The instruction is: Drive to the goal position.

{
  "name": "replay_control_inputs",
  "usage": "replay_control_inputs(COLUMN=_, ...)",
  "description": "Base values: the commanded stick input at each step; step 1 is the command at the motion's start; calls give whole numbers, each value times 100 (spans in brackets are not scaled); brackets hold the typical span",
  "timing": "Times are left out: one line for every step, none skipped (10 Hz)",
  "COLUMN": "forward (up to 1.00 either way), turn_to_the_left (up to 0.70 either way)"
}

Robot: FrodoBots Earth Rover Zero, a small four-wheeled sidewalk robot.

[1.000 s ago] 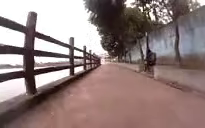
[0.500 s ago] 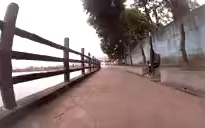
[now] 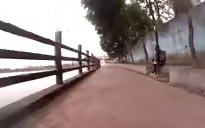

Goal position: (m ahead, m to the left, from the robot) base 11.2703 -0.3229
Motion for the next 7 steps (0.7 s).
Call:
replay_control_inputs(forward=100, turn_to_the_left=0)
replay_control_inputs(forward=100, turn_to_the_left=0)
replay_control_inputs(forward=100, turn_to_the_left=0)
replay_control_inputs(forward=100, turn_to_the_left=0)
replay_control_inputs(forward=100, turn_to_the_left=0)
replay_control_inputs(forward=100, turn_to_the_left=0)
replay_control_inputs(forward=100, turn_to_the_left=0)
